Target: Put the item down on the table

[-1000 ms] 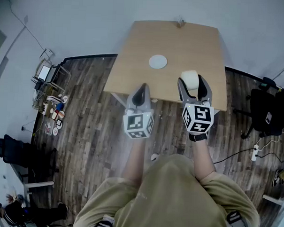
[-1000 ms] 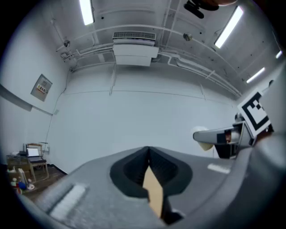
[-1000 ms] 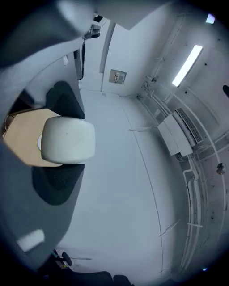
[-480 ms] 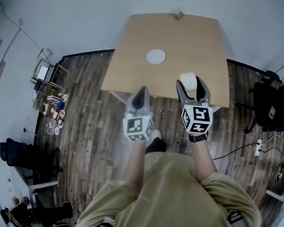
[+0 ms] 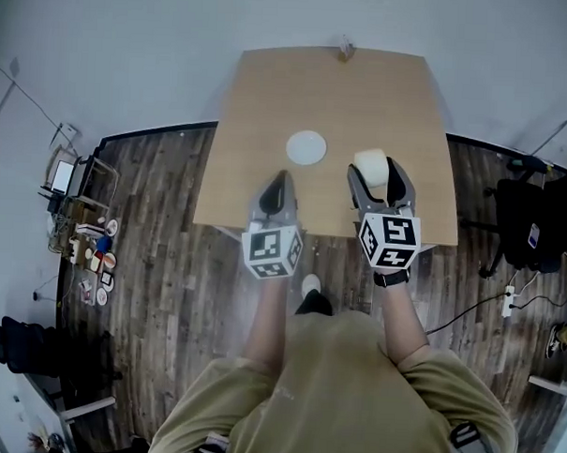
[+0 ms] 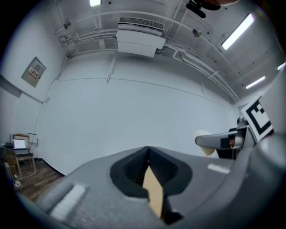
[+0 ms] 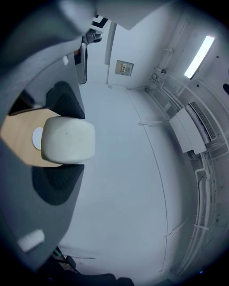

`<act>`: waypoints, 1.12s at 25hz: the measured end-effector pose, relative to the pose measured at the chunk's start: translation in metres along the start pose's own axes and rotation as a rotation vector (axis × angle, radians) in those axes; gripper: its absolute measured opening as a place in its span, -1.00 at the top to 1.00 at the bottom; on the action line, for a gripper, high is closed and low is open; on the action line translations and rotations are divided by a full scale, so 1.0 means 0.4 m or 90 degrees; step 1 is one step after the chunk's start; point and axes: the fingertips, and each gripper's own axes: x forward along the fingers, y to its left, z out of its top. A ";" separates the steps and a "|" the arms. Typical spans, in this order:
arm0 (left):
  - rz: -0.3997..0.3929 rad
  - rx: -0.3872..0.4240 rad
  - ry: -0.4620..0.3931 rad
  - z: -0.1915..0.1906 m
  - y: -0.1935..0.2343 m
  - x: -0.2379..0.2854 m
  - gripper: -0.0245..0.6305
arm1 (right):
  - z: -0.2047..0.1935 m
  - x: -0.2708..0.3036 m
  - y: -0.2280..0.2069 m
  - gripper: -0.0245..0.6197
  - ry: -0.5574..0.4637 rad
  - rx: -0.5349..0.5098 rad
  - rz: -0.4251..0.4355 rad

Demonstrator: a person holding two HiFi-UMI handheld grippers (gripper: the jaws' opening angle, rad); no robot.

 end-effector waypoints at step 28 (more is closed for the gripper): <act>-0.014 -0.104 0.178 -0.382 0.379 0.490 0.92 | -0.428 0.672 0.069 -0.08 0.235 -0.044 0.084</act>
